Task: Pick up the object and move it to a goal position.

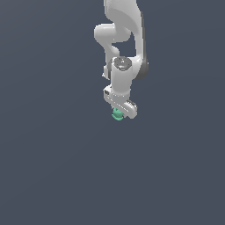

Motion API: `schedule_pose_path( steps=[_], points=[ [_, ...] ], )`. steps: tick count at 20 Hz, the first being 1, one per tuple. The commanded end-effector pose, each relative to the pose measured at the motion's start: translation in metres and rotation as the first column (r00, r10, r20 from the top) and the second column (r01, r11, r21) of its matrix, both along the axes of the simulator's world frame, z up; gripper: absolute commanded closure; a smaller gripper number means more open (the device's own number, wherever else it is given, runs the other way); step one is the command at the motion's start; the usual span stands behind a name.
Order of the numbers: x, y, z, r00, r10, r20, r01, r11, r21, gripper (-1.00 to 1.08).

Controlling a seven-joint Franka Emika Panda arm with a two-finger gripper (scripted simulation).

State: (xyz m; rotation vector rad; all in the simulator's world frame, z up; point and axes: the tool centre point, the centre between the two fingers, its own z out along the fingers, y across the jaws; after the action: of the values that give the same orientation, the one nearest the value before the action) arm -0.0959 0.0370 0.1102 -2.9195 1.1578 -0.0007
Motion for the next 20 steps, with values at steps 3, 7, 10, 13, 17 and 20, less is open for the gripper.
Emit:
schedule_pose_path(
  steps=[3, 7, 10, 13, 17, 20],
  points=[
    [0.010, -0.009, 0.041, 1.000, -0.001, 0.000, 0.001, 1.000, 0.000, 1.08],
    [0.020, -0.018, 0.080, 1.000, -0.001, 0.000, 0.001, 1.000, -0.001, 1.08],
    [0.027, -0.024, 0.109, 1.000, -0.001, 0.000, 0.001, 1.000, -0.001, 1.08],
    [0.035, -0.030, 0.138, 1.000, -0.001, 0.000, 0.001, 1.000, -0.001, 1.08],
    [0.045, -0.038, 0.177, 1.000, -0.001, 0.000, 0.001, 1.000, -0.001, 1.08],
    [0.053, -0.044, 0.206, 1.000, -0.001, 0.000, 0.001, 1.000, -0.001, 1.08]
  ],
)
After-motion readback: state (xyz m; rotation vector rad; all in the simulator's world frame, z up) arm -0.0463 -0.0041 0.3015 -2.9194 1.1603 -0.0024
